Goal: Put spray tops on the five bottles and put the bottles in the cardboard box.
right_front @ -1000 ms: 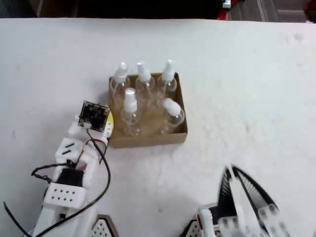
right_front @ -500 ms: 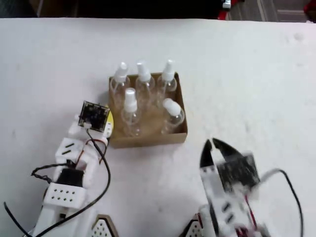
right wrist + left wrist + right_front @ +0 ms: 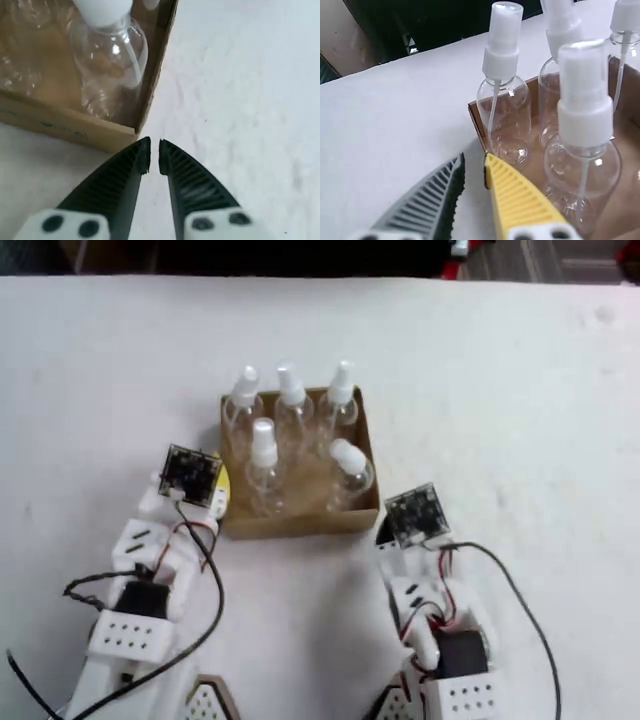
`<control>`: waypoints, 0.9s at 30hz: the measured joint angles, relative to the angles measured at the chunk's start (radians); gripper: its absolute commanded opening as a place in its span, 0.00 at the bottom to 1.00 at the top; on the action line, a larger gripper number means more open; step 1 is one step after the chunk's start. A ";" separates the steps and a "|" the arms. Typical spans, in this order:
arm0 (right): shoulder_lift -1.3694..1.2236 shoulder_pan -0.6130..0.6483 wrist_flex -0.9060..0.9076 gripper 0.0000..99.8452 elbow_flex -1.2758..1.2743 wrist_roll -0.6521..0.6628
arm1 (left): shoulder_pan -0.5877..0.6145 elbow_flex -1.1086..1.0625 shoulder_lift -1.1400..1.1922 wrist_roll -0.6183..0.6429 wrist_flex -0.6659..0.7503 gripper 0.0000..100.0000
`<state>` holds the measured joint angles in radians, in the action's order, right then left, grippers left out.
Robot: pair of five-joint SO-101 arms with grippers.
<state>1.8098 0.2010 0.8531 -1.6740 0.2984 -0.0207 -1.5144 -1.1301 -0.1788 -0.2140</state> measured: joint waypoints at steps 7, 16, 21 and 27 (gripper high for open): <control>-0.012 0.000 0.149 0.01 -0.008 0.000 | 0.000 0.000 0.000 0.000 0.000 0.07; -0.012 0.000 0.219 0.01 -0.008 0.000 | 0.086 0.000 -0.107 0.031 -0.043 0.07; -0.012 0.000 0.219 0.01 -0.008 0.000 | 0.087 0.002 -0.387 0.043 -0.218 0.07; -0.012 0.000 0.219 0.01 -0.008 0.000 | 0.043 0.060 -0.678 -0.115 -0.417 0.07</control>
<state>1.7975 0.2010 1.0725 -1.6817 0.2984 0.0222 -1.4546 -1.8082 -0.2938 -0.6314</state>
